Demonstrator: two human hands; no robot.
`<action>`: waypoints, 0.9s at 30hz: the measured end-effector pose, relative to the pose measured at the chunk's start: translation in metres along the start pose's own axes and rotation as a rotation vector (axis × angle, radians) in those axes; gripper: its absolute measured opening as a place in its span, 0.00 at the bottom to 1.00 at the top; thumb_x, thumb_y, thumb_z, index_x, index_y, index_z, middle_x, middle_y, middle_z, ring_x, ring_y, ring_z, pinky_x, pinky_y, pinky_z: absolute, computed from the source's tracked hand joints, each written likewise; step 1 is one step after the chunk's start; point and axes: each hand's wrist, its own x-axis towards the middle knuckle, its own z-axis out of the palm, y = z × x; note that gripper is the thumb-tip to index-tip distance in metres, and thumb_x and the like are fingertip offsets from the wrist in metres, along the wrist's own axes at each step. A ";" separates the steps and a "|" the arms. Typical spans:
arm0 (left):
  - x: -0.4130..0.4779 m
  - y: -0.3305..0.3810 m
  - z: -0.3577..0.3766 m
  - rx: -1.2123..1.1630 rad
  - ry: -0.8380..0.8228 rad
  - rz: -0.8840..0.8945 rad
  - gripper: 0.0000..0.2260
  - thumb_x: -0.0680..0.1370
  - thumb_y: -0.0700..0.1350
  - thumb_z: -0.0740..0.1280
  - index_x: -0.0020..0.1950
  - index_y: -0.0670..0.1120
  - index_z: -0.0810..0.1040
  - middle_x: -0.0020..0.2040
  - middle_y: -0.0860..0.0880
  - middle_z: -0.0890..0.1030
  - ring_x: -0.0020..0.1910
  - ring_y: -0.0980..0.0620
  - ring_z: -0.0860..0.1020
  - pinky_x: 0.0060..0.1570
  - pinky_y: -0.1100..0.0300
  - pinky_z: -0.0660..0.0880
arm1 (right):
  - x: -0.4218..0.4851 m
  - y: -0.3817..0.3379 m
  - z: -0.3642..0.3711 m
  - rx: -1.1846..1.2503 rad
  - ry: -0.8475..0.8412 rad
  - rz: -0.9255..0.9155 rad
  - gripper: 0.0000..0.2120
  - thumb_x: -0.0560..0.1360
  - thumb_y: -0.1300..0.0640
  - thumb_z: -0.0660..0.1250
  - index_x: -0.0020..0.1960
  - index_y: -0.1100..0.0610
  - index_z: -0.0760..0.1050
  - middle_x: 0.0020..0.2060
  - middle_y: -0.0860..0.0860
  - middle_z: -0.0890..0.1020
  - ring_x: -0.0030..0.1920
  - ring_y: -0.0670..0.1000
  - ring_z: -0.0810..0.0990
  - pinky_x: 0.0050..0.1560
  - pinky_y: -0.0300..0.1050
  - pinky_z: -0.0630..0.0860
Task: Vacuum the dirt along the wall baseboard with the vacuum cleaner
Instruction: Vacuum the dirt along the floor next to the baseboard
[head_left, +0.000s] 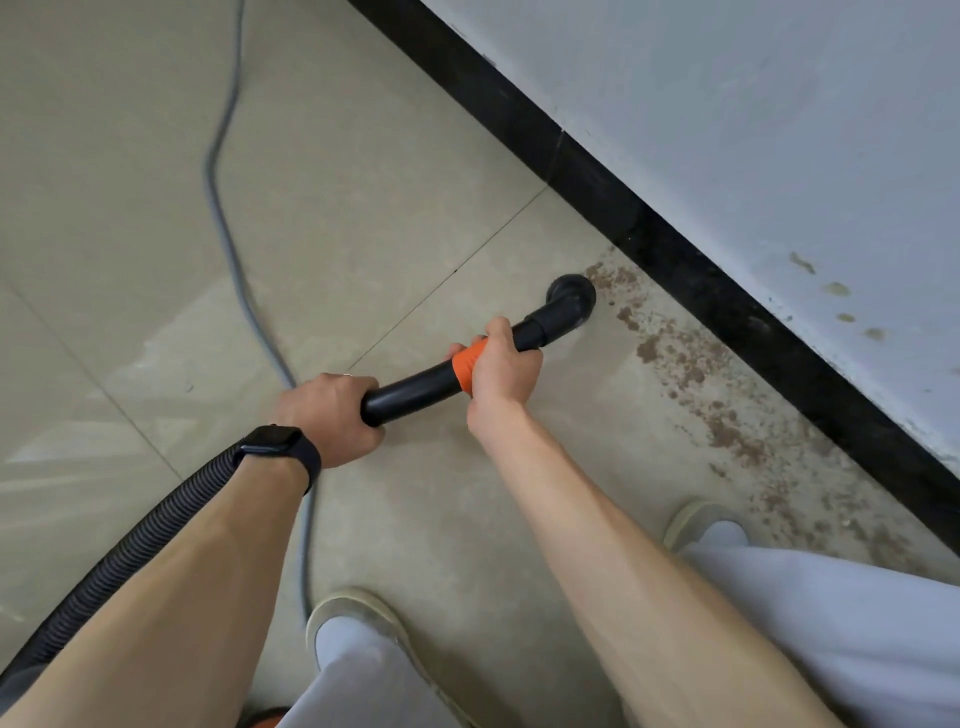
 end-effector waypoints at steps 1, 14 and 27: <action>0.000 0.002 0.002 0.020 -0.018 0.020 0.05 0.69 0.53 0.67 0.39 0.57 0.70 0.33 0.56 0.75 0.31 0.56 0.73 0.29 0.62 0.64 | -0.001 0.003 -0.006 0.012 0.028 -0.014 0.08 0.78 0.57 0.66 0.53 0.58 0.68 0.32 0.51 0.78 0.26 0.52 0.81 0.33 0.43 0.80; 0.014 0.012 0.006 0.008 -0.009 0.042 0.06 0.69 0.53 0.66 0.37 0.57 0.69 0.32 0.56 0.74 0.31 0.56 0.73 0.27 0.63 0.64 | 0.005 -0.014 -0.010 -0.004 -0.014 -0.049 0.06 0.77 0.62 0.65 0.50 0.59 0.68 0.27 0.49 0.74 0.27 0.55 0.79 0.33 0.44 0.79; 0.030 0.032 -0.008 -0.047 0.003 0.031 0.04 0.70 0.53 0.65 0.43 0.56 0.73 0.36 0.55 0.74 0.36 0.50 0.76 0.33 0.60 0.69 | 0.025 -0.034 -0.001 -0.049 -0.010 -0.095 0.04 0.77 0.62 0.65 0.47 0.59 0.70 0.31 0.52 0.75 0.26 0.55 0.80 0.37 0.49 0.80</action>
